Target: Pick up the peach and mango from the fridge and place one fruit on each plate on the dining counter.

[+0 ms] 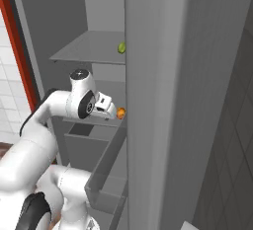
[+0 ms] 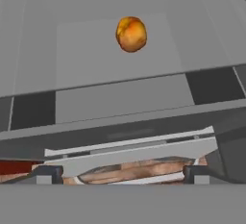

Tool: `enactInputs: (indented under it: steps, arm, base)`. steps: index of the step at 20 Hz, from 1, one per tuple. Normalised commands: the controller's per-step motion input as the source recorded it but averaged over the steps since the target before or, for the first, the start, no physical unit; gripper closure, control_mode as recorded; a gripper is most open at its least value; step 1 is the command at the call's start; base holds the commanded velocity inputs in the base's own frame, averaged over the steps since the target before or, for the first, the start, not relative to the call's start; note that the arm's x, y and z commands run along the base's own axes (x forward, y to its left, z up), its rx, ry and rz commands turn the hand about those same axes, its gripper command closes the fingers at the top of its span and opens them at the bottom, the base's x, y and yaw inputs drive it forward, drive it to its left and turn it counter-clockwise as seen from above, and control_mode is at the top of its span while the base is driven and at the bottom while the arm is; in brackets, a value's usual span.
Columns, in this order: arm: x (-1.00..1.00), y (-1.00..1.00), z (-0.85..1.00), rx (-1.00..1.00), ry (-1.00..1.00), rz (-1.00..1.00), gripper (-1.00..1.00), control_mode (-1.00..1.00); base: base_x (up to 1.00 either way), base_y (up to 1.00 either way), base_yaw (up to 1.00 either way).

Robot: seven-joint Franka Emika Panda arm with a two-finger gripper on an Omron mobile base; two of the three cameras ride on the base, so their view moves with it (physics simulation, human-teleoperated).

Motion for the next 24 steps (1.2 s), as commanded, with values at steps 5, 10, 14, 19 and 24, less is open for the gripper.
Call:
enactInputs:
  steps: [5,10,14,19,24]
  arm:
    - [0.61,-0.39,-0.12,0.0,-0.05,0.03,-1.0,-1.0]
    - [0.42,-0.05,-0.26,0.0,-0.1,0.01,-1.0,-1.0]
    - [0.44,0.0,-0.57,0.0,-0.04,0.01,-1.0,-1.0]
    - [0.49,0.0,-0.16,0.0,-0.09,0.02,-1.0,-1.0]
    - [0.41,-0.11,0.03,0.0,-0.01,0.05,-1.0,-1.0]
  base:
    - [0.0,0.0,0.0]
    - [0.0,0.0,0.0]
    - [0.0,0.0,0.0]
    - [0.0,0.0,0.0]
    - [0.0,0.0,0.0]
